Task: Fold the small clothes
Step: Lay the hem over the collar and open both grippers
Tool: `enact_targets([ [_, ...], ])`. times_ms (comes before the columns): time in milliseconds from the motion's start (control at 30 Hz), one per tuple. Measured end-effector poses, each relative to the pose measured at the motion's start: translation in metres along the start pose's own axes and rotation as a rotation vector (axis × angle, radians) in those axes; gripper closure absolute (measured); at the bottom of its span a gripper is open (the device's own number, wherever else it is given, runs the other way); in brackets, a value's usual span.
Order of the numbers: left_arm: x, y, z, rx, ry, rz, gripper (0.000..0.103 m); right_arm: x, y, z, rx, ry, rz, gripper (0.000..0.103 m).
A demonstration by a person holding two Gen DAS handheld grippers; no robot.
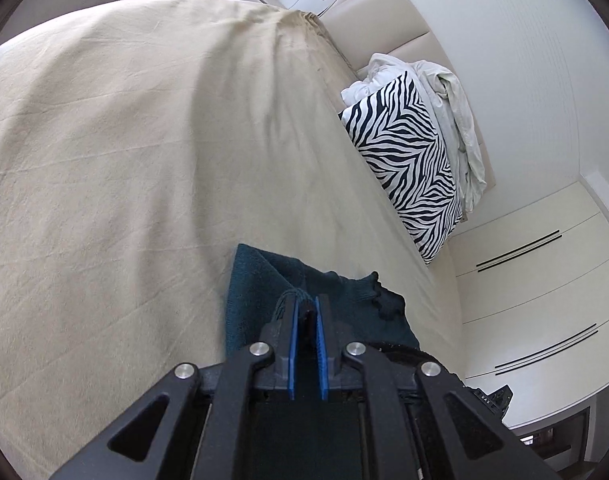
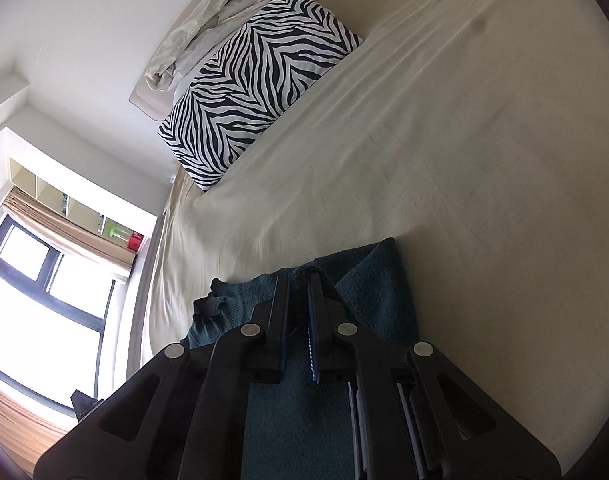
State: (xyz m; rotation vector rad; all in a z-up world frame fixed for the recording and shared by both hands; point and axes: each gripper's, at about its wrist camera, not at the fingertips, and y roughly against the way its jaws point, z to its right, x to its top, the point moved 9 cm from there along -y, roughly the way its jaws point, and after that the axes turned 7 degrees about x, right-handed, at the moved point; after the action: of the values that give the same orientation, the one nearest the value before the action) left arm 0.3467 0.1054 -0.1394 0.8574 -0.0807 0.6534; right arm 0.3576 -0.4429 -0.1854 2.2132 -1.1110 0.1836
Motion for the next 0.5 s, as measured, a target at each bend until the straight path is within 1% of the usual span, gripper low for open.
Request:
enact_targets([
  [33, 0.002, -0.008, -0.005, 0.014, 0.011, -0.008, 0.081, 0.002, -0.010, 0.005, -0.018, -0.003, -0.004, 0.094],
  [67, 0.001, -0.015, -0.010, 0.020, 0.024, -0.022, 0.056, 0.003, -0.019, 0.010, -0.037, -0.005, -0.016, 0.093],
  [100, 0.000, -0.017, -0.013, 0.023, 0.036, -0.027, 0.039, 0.004, -0.029, 0.016, -0.059, -0.009, -0.035, 0.086],
  [133, -0.001, -0.015, -0.015, 0.024, 0.042, -0.017, 0.036, 0.005, -0.034, 0.022, -0.082, -0.010, -0.043, 0.080],
  [167, -0.004, -0.012, -0.015, 0.024, 0.034, -0.007, 0.032, 0.004, -0.037, 0.027, -0.100, -0.010, -0.034, 0.062],
  [200, -0.007, -0.008, -0.015, 0.029, 0.019, -0.002, 0.030, 0.005, -0.034, 0.030, -0.104, -0.010, -0.016, 0.041],
  [233, -0.011, -0.004, -0.013, 0.037, 0.003, 0.004, 0.029, 0.005, -0.030, 0.032, -0.104, -0.010, 0.010, 0.035],
  [267, -0.016, 0.001, -0.011, 0.041, -0.013, 0.013, 0.029, 0.004, -0.023, 0.037, -0.115, -0.012, 0.031, 0.032],
  [333, -0.027, 0.013, -0.005, 0.043, -0.052, 0.039, 0.029, 0.000, -0.012, 0.044, -0.137, -0.012, 0.040, 0.032],
  [400, -0.040, 0.021, 0.001, 0.066, -0.112, 0.054, 0.029, -0.010, -0.002, 0.039, -0.116, 0.011, 0.029, 0.032],
  [433, -0.047, 0.024, 0.003, 0.083, -0.139, 0.060, 0.029, -0.015, 0.001, 0.034, -0.119, 0.048, 0.018, 0.032],
  [500, -0.061, 0.025, 0.004, 0.095, -0.172, 0.058, 0.029, -0.027, 0.006, 0.021, -0.153, 0.152, -0.010, 0.032],
])
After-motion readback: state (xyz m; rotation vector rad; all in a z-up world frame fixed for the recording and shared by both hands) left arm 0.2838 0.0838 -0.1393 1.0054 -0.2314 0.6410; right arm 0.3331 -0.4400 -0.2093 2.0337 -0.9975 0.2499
